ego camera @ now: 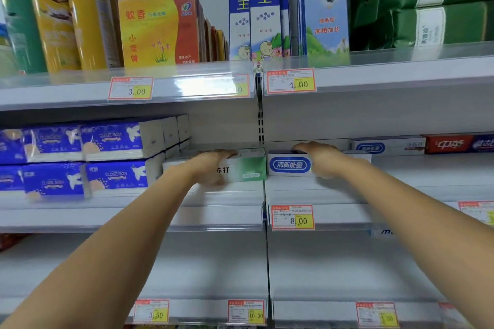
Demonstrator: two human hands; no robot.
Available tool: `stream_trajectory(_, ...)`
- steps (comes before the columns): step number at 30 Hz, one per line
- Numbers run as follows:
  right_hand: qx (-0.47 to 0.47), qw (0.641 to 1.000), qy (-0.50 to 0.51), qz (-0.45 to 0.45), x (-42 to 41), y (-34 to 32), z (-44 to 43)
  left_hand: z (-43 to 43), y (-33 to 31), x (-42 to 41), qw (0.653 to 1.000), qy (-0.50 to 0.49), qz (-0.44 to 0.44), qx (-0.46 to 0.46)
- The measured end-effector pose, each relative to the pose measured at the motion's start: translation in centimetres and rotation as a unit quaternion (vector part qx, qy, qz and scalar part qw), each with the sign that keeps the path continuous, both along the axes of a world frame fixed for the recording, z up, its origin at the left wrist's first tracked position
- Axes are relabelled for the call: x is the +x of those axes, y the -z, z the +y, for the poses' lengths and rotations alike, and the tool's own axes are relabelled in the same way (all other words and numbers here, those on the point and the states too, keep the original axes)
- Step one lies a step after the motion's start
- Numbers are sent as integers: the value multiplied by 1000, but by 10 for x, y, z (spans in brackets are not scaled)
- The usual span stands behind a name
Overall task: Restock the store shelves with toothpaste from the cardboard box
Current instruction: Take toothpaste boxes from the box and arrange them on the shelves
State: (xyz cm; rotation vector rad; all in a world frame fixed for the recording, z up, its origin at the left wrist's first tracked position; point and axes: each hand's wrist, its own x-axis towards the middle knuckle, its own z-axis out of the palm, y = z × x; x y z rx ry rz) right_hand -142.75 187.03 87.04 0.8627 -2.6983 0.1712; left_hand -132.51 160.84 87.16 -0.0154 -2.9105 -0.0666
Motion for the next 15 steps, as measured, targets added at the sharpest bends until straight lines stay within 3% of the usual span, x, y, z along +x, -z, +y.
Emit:
stream_trajectory(9,-42,997,-30,-54,-8,-5,4,18,-2,-2,998,48,34,21)
stream_trajectory(15,-47,997,-35,-48,-10,-2,5,-41,-13,9,984,-159,-82,-14)
